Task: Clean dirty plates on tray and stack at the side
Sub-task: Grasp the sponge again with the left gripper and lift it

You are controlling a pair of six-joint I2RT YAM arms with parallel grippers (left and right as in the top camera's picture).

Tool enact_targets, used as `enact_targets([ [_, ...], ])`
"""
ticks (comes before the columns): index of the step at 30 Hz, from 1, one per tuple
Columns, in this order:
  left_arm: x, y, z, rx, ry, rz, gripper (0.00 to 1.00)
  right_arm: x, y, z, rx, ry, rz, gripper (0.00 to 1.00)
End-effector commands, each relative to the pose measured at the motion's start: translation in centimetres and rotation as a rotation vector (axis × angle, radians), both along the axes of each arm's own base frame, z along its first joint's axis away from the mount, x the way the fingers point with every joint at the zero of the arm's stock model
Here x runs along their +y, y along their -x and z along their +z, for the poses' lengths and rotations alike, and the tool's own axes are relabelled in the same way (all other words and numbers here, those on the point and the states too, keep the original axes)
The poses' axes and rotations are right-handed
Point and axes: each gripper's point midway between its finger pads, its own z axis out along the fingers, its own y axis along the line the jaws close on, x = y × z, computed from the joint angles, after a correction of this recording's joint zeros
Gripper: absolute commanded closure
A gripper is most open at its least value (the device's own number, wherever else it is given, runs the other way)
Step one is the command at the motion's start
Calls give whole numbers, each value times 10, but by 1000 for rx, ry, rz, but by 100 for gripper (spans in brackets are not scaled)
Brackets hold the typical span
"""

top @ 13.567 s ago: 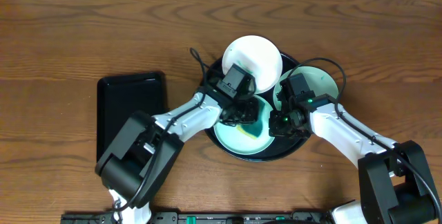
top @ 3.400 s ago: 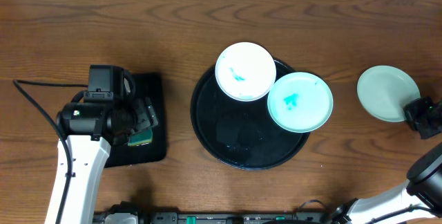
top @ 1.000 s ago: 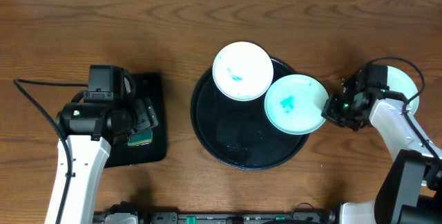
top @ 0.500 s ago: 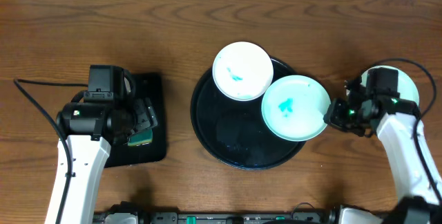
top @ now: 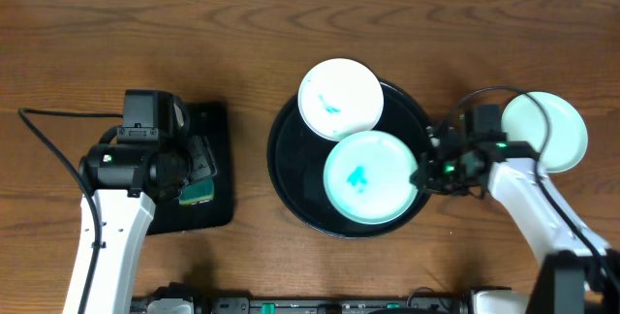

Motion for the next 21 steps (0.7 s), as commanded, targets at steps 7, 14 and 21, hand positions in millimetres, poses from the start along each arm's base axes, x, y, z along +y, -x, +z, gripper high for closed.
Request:
enact_targets([
  [7, 1, -9, -17, 41, -17, -17, 37, 22, -3, -51, 99, -41, 20, 99],
  [14, 26, -13, -63, 222, -151, 68, 37, 22, -3, -55, 102, -41, 21, 99],
  [21, 34, -23, -103, 318, -175, 89, 42, 22, -3, -55, 102, -41, 23, 99],
])
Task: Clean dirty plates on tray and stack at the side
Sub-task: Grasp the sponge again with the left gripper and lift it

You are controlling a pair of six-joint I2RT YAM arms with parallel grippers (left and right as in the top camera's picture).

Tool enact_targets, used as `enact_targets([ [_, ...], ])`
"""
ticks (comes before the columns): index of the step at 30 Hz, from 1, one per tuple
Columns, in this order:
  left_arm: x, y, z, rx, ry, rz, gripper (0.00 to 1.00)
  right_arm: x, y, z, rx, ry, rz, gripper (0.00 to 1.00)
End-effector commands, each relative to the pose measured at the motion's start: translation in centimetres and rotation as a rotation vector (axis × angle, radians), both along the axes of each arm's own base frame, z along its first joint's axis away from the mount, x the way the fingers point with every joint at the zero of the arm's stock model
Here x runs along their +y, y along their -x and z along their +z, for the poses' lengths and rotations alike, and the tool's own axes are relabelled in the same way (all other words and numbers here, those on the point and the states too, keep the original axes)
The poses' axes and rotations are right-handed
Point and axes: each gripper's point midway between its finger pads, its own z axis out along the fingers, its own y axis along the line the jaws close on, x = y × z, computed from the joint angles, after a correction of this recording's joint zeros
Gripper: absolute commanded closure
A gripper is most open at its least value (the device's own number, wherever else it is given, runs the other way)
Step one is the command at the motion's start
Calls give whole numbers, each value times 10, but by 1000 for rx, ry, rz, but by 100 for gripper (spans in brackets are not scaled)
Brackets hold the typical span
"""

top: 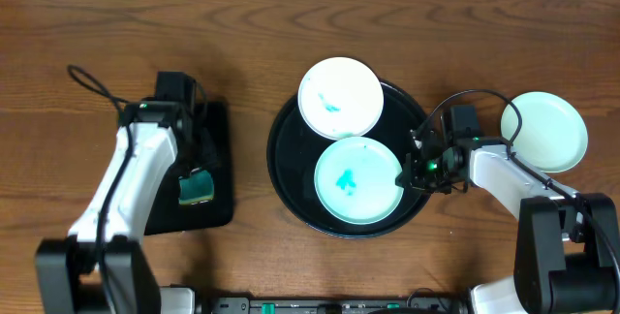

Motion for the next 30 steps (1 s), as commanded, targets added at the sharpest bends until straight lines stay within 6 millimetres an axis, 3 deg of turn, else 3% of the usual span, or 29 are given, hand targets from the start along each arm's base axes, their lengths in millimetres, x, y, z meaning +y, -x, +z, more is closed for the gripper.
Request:
enact_targets([
  [1, 10, 2, -23, 69, -44, 30, 44, 2, 5, -10, 35, 2, 1, 99],
  [7, 13, -4, -46, 104, -43, 36, 55, 2, 8, -10, 46, 3, 2, 99],
  [16, 31, -3, -59, 96, -39, 72, 55, 2, 11, -11, 57, 5, 8, 99],
  [21, 27, 4, -72, 93, 15, 70, 57, 2, 12, -11, 61, 6, 8, 99],
  [23, 23, 7, -76, 95, 31, 59, 66, 2, 13, -11, 65, 6, 8, 99],
  [25, 23, 9, -79, 98, 31, 60, 87, 2, 13, -11, 68, 6, 8, 99],
  [26, 23, 9, -79, 99, 32, 60, 93, 2, 13, -11, 68, 6, 8, 99],
  [30, 19, 4, -75, 76, 57, 59, 93, 2, 14, -11, 70, 6, 8, 99],
])
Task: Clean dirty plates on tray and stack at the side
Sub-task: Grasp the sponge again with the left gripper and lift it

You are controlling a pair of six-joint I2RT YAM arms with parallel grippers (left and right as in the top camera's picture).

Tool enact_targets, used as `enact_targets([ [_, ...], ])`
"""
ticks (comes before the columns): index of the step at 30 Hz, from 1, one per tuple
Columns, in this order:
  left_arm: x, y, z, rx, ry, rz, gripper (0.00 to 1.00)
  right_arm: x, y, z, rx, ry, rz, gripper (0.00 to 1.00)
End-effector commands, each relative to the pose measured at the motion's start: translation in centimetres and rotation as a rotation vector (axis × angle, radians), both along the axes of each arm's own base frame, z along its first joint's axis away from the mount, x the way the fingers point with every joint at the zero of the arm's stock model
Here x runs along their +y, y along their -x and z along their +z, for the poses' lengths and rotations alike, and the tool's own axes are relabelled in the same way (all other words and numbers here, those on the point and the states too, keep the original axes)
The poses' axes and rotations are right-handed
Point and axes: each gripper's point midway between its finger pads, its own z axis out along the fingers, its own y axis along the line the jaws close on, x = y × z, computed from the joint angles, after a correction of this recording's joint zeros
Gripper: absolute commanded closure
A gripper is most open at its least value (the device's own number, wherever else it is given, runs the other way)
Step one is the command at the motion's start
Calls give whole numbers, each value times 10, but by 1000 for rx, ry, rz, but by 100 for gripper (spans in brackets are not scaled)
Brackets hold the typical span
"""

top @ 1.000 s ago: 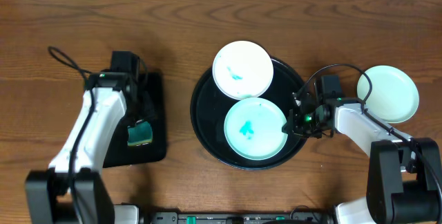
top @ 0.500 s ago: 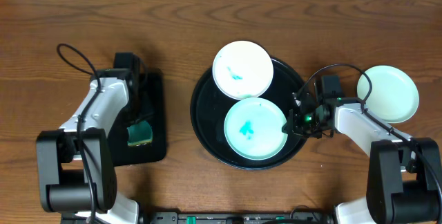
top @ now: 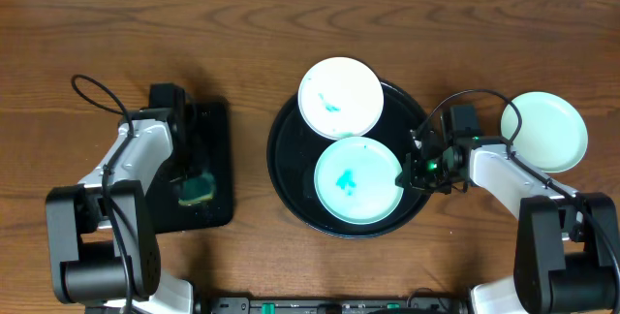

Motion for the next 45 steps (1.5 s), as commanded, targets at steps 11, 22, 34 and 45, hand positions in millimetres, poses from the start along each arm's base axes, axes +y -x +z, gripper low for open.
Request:
enact_targets([
  [11, -10, -14, 84, -298, 0, -82, 93, 2, 13, -11, 61, 6, 8, 99],
  [22, -24, -4, 200, -713, -72, -235, 93, 2, 13, -11, 55, 6, 18, 99],
  [34, -24, 5, 226, -815, -93, -246, 93, 2, 13, -11, 54, 6, 21, 99],
  [45, -24, 2, 220, -791, -83, -234, 93, -2, 13, -12, 54, 28, 19, 99],
])
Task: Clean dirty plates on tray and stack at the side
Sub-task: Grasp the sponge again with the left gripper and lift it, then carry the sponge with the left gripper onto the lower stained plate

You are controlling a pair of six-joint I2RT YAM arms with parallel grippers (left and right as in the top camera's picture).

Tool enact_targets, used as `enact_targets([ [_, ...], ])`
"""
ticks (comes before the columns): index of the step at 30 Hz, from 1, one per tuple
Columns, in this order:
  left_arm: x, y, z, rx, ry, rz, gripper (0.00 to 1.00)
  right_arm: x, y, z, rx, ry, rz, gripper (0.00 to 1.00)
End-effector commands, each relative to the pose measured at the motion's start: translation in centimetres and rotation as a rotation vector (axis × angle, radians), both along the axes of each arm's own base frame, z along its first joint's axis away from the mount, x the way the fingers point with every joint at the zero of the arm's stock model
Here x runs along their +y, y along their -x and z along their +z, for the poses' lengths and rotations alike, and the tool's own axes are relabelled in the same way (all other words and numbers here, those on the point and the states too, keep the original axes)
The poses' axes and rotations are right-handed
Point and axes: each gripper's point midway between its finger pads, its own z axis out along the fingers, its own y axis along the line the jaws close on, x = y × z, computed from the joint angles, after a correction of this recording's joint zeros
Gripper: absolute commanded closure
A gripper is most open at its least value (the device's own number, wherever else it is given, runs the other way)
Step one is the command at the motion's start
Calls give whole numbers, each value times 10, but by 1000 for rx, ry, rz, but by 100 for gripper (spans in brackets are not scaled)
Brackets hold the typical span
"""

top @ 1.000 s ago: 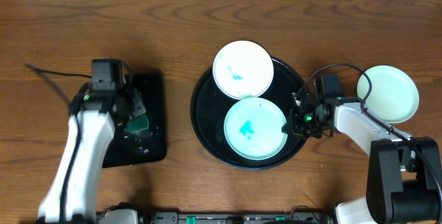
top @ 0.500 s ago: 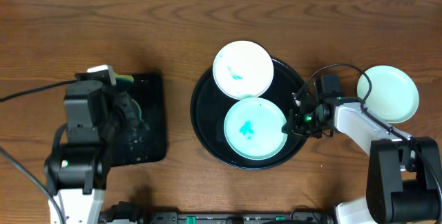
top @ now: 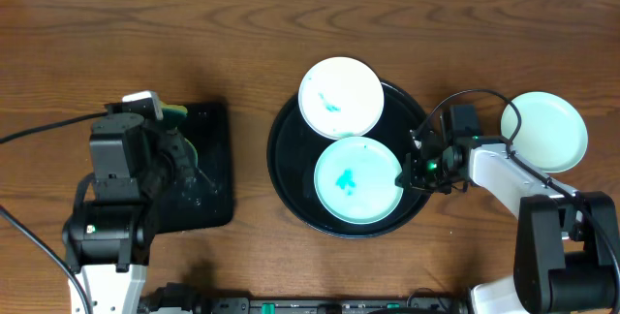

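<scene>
A round black tray (top: 288, 180) holds two dirty plates. The white plate (top: 339, 98) with a blue smear lies at its far edge. The mint plate (top: 356, 180) with a blue stain lies at its near side. My right gripper (top: 415, 165) is at the mint plate's right rim and looks shut on it. My left arm is raised over the black mat (top: 211, 198). Its gripper (top: 177, 122) holds a green and yellow sponge (top: 173, 113), mostly hidden by the wrist.
A clean mint plate (top: 544, 132) lies on the table to the right of the tray, beside my right arm. Cables trail at the left edge and above the right arm. Bare wooden table lies along the far side.
My left arm has risen from the mat, and the sponge has gone from the mat's near part into its gripper. The right gripper and both dirty plates have not moved.
At first the sponge lay on the mat by my left arm, and my right gripper was at the mint plate's rim. Then that plate sat slightly further left and my left gripper was over the sponge. Now the sponge is off the mat.
</scene>
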Motion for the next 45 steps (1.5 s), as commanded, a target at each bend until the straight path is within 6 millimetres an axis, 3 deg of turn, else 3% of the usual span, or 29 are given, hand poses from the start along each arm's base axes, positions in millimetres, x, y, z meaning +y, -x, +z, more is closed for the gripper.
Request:
enact_targets([
  [1, 0, -3, 1, -1, -10, -4, 93, -2, 13, -12, 51, 27, 16, 99],
  [19, 6, -8, -13, 50, -30, 23, 92, -2, 13, -12, 50, 28, 19, 99],
  [24, 18, -17, -45, 170, -40, 108, 93, -1, 10, -12, 38, 26, 18, 99],
  [29, 18, -23, -93, 337, -19, 140, 93, -1, 8, -12, 30, 25, 18, 99],
  [33, 7, -24, -119, 428, 36, 120, 93, -1, 8, -12, 30, 25, 18, 99],
  [45, 9, -18, -124, 462, 41, 147, 93, -1, 8, -12, 29, 25, 18, 99],
])
